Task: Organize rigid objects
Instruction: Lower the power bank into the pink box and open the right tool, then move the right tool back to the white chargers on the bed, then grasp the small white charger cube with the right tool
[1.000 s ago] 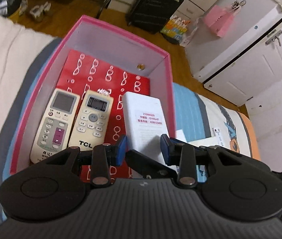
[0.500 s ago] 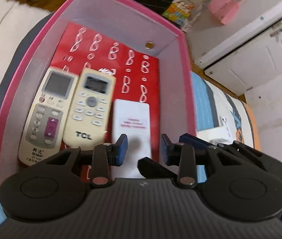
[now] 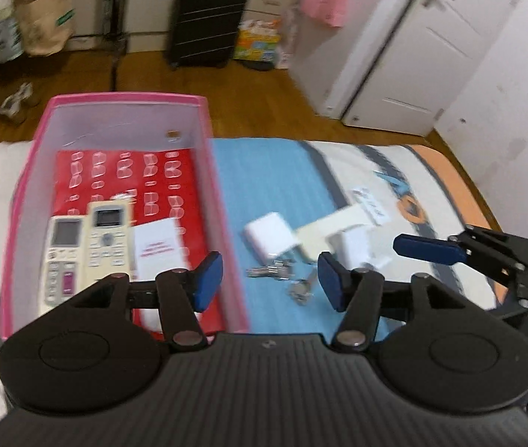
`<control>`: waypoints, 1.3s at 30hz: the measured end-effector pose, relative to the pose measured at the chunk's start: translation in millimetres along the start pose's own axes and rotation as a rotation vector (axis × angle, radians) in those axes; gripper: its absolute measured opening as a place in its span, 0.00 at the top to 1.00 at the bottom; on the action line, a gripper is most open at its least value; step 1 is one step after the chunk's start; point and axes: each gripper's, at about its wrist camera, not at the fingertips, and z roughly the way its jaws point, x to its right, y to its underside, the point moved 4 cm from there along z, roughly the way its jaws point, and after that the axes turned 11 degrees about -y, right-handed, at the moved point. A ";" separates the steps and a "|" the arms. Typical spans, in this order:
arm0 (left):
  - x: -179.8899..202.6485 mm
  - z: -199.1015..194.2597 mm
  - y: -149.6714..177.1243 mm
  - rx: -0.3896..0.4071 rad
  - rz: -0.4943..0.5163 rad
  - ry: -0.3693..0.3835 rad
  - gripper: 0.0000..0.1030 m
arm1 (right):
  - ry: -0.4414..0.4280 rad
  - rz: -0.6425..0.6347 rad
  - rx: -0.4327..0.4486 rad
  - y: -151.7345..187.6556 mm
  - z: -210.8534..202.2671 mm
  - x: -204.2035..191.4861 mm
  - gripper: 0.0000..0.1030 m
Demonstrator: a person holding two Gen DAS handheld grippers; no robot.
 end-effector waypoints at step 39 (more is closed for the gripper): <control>158.9 173.4 31.1 -0.089 0.230 0.256 0.64 | 0.043 0.384 -0.115 127.3 26.0 127.7 0.65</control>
